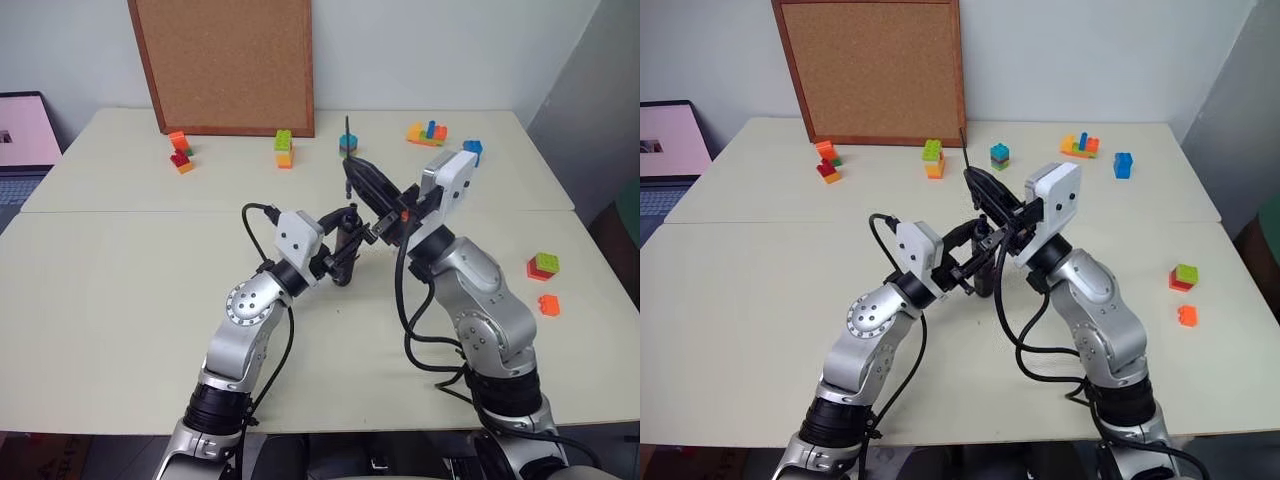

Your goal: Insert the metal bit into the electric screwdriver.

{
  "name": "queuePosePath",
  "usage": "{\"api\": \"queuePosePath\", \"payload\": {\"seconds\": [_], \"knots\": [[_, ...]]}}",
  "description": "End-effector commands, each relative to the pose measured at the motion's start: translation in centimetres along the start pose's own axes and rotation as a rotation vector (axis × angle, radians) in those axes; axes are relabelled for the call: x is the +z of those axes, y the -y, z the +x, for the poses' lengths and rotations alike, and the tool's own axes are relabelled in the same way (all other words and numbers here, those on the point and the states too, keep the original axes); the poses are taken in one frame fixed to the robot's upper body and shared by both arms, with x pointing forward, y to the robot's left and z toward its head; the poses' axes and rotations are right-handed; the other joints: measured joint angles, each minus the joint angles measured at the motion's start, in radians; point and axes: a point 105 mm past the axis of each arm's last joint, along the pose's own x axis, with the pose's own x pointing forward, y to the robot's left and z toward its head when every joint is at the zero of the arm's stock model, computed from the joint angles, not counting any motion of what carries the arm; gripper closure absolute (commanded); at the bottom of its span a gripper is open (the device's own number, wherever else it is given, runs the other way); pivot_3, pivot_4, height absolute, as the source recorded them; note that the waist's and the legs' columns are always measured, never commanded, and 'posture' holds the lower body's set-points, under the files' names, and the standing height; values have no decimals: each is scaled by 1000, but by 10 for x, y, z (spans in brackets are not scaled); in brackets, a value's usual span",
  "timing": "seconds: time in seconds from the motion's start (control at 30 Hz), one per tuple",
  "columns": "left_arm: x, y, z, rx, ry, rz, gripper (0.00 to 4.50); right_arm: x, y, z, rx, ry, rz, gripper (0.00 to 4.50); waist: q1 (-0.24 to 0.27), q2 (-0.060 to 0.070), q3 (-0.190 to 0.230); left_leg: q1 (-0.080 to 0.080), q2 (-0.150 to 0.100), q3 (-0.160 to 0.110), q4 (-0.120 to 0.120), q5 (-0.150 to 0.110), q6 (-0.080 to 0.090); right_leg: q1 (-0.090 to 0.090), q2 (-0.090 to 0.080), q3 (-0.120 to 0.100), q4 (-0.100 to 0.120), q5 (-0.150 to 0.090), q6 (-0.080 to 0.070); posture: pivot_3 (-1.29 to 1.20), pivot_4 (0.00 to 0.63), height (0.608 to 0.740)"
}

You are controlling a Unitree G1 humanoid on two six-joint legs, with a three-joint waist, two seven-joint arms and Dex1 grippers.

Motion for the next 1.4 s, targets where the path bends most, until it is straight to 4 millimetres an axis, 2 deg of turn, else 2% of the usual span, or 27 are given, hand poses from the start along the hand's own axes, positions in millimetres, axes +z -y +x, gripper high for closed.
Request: {"api": "queuePosePath", "payload": {"seconds": [0.03, 0.43, 0.87, 1.13, 1.4], "knots": [[0, -9, -3, 38, -12, 15, 2865, 10, -4, -1, 10, 47, -31, 4500, 0, 0, 0, 0, 0, 0, 0, 0, 0, 0, 0, 0, 0, 0, 0, 0, 150, 740], [-2, -7, -4, 35, -21, 11, 2865, 10, 1, 1, -28, 71, -45, 4500, -1, 0, 0, 3, -1, 0, 0, 0, 0, 0, 1, 2, 6, 0, 0, 0, 150, 740], [-2, -7, -3, 35, -27, 11, 2865, -1, 5, 3, -56, 64, -44, 4500, -1, 0, 0, 5, 0, 1, 1, 0, 0, 0, 4, 2, 8, 0, 0, 0, 150, 740], [-3, -8, -3, 39, -28, 9, 2865, -6, 1, 1, -51, 52, -34, 4500, -1, 0, 0, 5, 0, 0, 1, 0, 0, 0, 4, 2, 8, 0, 0, 0, 150, 740], [-3, -7, -2, 38, -30, 7, 2865, 0, -4, 2, -37, 70, -41, 4500, -1, 0, 0, 5, 0, 0, 1, 0, 0, 0, 4, 2, 8, 0, 0, 0, 150, 740]]}}
